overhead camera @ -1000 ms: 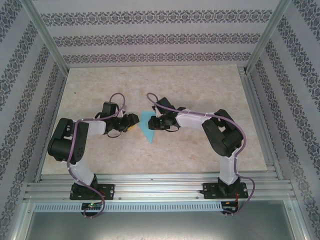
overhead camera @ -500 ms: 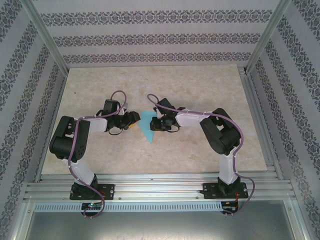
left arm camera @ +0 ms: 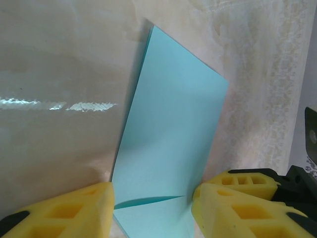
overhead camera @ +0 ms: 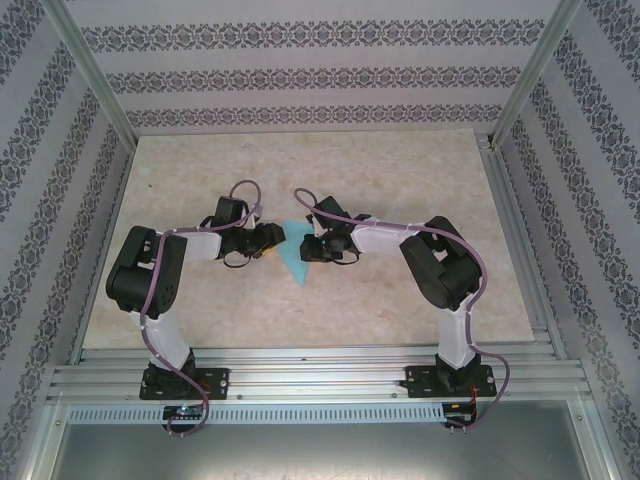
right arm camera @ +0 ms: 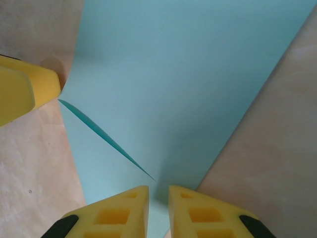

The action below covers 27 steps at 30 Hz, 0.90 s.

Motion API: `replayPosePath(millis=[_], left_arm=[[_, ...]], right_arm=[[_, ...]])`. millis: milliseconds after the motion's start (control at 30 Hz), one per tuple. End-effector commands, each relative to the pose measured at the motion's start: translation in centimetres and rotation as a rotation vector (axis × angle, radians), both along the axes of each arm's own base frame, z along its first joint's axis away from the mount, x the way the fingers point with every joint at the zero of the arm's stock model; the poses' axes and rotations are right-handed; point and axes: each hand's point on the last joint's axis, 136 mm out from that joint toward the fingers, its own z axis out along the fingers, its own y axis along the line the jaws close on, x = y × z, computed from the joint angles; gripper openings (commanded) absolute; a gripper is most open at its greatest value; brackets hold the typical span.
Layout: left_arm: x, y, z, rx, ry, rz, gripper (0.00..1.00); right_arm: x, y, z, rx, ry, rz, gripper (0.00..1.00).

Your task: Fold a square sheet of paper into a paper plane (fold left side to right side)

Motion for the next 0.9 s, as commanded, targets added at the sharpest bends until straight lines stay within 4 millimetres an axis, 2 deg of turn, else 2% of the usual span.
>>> replayPosePath(millis=[0,200,367,600,867], left_arm=[[-0.6,-0.5,-1.0,0.031,0.027,-0.033,0.48],[-1.6,0.0,-0.9,0.083,0.067,-0.033,0.45],[-2.2,0.7,-0.2,0.118,0.071,-0.011,0.48],[-2.4,0.2,0.0,0.095,0.078,-0.028,0.47],[-1.8,-0.8,0.1,0.054,0.069,-0.042,0.38]], right_arm=[[0.3,-0.4,-0.4,-0.024,-0.001,-0.002,0.19],[0.4,-0.4,-0.4,-0.026,0.0,-0.003,0.19],[0.3,-0.4,-0.5,-0.025,0.004,-0.002,0.19],[0.3,-0.3,-0.6,-0.019,0.005,0.002,0.19],[0.2,-0.2,-0.7,-0.019,0.009,0.002,0.19]])
